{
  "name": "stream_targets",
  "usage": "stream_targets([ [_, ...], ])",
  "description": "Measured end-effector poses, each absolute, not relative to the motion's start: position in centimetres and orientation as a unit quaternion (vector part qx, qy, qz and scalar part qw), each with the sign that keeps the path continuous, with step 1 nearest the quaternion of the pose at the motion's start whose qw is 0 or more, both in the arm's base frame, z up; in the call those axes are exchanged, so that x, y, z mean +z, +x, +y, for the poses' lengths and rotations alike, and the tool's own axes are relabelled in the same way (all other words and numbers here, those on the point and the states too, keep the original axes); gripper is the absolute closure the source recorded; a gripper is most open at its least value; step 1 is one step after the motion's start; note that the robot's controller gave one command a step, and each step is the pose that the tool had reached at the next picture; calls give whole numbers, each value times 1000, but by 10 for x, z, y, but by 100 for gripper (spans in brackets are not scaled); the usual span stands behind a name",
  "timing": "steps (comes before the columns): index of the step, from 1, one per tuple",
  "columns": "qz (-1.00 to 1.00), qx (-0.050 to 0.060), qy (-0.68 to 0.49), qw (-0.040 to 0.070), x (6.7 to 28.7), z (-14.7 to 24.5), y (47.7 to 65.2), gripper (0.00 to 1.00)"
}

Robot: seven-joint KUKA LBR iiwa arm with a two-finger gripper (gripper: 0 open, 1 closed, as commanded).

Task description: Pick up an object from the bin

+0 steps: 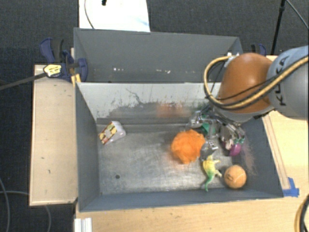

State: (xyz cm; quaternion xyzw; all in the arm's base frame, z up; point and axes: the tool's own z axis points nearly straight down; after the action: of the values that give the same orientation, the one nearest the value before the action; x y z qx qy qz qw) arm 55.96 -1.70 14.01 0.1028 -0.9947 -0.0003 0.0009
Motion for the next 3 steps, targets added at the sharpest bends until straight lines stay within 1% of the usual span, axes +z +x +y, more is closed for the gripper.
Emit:
stream_targets([
  [1,-991,0,136,-2,139,-13,558,0],
  [2,-962,0,272,-3,90,-4,570,0],
  [3,-989,2,149,-11,77,11,560,100],
])
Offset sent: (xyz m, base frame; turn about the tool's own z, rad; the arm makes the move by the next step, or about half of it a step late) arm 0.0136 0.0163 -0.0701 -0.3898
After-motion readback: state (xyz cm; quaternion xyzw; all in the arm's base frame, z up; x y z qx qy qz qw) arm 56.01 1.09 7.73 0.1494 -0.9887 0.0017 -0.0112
